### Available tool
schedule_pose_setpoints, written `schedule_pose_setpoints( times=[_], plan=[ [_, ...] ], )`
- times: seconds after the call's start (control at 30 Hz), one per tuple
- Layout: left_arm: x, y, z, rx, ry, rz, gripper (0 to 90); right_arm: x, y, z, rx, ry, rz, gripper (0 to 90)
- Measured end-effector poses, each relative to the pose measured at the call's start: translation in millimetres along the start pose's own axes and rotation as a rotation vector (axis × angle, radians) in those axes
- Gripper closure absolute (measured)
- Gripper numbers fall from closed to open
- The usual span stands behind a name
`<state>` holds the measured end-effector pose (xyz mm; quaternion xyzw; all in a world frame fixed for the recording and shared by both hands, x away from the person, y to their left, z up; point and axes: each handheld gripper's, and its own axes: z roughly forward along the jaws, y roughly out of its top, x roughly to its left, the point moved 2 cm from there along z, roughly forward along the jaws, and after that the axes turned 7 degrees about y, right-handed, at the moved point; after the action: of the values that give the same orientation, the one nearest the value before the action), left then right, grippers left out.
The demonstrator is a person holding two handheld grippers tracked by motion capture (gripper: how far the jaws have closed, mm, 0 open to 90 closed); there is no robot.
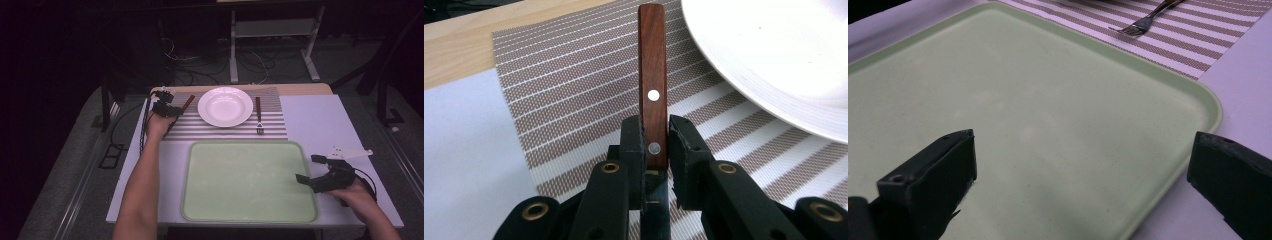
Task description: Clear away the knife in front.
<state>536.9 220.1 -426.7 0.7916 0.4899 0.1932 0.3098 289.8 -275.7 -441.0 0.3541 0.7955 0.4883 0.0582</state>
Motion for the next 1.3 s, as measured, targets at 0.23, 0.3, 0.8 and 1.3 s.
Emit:
schedule_pose_setpoints(
  times=[0.23, 0.3, 0.8, 1.3],
  plan=[
    [-7.1, -7.1, -16.8, -0.002, -0.03, 0.021, 77.2, 0.2, 0.2, -0.4, -0.002, 0.0, -0.002, 0.0],
    [-9.4, -10.1, -21.1, -0.007, -0.05, 0.016, 77.2, 0.4, 0.2, -0.6, -0.001, 0.0, -0.002, 0.0],
    [-38.0, -32.6, -62.4, -0.019, -0.127, 0.043, 77.2, 1.2, 0.5, -1.5, -0.008, 0.004, 0.002, 0.0],
    [-75.4, -59.4, -91.6, -0.058, -0.195, 0.082, 77.2, 2.7, 0.2, -0.6, -0.002, 0.001, -0.004, 0.0]
  ],
)
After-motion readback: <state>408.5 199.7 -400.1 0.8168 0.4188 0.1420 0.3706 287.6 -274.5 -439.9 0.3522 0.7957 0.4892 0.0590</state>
